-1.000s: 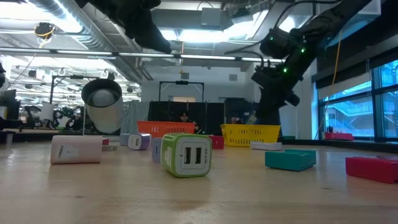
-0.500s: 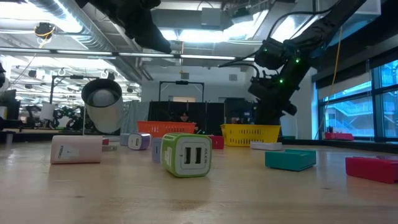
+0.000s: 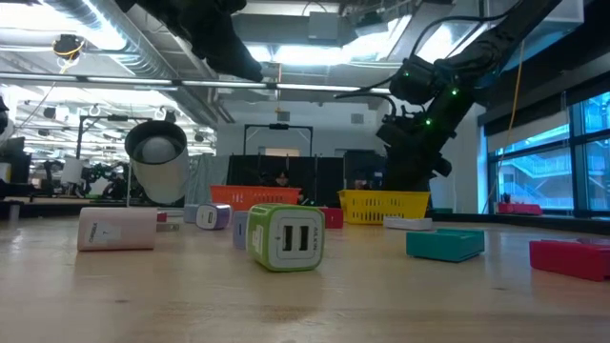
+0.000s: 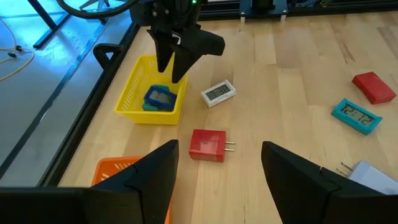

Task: Pick & Place Office items
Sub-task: Put the white digital clock into the yellow bin

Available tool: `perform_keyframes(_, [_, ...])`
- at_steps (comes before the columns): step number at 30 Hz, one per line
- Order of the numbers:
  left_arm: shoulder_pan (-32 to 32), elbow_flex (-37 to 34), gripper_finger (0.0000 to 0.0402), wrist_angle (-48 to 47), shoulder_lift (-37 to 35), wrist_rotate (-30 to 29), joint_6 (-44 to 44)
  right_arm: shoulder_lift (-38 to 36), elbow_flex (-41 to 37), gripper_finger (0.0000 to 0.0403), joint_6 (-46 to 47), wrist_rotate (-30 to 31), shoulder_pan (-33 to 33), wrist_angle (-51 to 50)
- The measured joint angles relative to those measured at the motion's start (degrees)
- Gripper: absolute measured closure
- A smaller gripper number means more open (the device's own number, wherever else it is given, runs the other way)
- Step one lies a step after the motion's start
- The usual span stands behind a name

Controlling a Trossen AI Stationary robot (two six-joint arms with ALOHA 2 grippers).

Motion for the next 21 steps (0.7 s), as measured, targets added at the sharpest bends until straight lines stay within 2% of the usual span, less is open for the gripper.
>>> perform_keyframes(4, [0.0, 0.0, 0.0176, 0.0, 0.0, 0.0, 0.0, -0.1, 0.0, 0.0133, 0.0, 0.2, 0.0, 1.2])
perform_keyframes(10, [0.0, 0.0, 0.0176, 0.0, 0.0, 0.0, 0.0, -2.4, 0.7, 0.0142, -0.8, 2.6, 0.1, 1.6])
perform_keyframes(14, [0.0, 0.0, 0.0176, -0.1, 0.0, 0.0, 0.0, -6.8, 1.7, 0.0153, -1.9, 3.3, 0.8, 1.8])
perform_keyframes(21, [0.0, 0.0, 0.0176, -0.9, 0.0, 0.0, 0.0, -16.6, 1.7, 0.0166, -2.6, 10.0, 5.4, -1.4])
